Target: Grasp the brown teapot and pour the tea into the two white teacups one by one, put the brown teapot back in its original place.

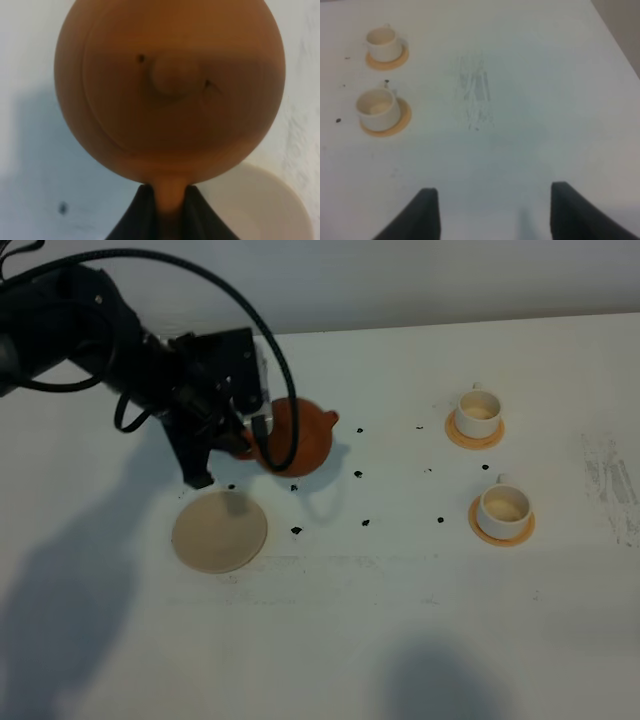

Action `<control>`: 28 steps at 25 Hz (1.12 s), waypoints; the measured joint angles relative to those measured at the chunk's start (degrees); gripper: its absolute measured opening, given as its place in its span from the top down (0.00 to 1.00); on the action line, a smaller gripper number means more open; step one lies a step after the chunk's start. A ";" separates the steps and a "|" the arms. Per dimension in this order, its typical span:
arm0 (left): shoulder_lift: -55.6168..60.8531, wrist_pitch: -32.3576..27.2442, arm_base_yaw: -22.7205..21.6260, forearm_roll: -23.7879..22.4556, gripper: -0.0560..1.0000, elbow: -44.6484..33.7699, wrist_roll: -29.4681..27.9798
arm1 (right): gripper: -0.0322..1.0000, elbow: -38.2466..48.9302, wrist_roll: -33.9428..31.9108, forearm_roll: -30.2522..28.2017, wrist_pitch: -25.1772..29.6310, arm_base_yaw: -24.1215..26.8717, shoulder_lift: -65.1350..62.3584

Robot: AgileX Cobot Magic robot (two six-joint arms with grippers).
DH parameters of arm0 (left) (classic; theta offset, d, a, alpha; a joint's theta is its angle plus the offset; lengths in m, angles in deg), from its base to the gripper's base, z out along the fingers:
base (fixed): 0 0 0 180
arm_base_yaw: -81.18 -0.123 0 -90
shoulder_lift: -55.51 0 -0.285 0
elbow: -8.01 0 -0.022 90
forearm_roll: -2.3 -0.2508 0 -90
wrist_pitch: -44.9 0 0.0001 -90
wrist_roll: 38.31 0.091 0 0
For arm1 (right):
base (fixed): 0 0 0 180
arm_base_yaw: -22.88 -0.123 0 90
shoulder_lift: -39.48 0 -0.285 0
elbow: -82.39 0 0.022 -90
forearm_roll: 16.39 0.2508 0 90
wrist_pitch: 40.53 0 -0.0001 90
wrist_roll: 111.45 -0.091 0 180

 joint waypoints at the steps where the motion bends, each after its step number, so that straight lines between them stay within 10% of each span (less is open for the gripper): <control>1: -0.57 -0.06 0.64 0.00 0.86 1.40 -0.53 | 0.51 0.00 0.00 0.00 0.00 0.00 0.00; 16: -15.24 -6.95 10.45 -3.63 0.86 25.39 -4.61 | 0.51 0.00 0.00 0.00 0.00 0.00 0.00; 28: -18.31 -5.89 15.80 -8.01 0.86 27.75 -4.00 | 0.51 0.00 0.00 0.00 0.00 0.00 0.00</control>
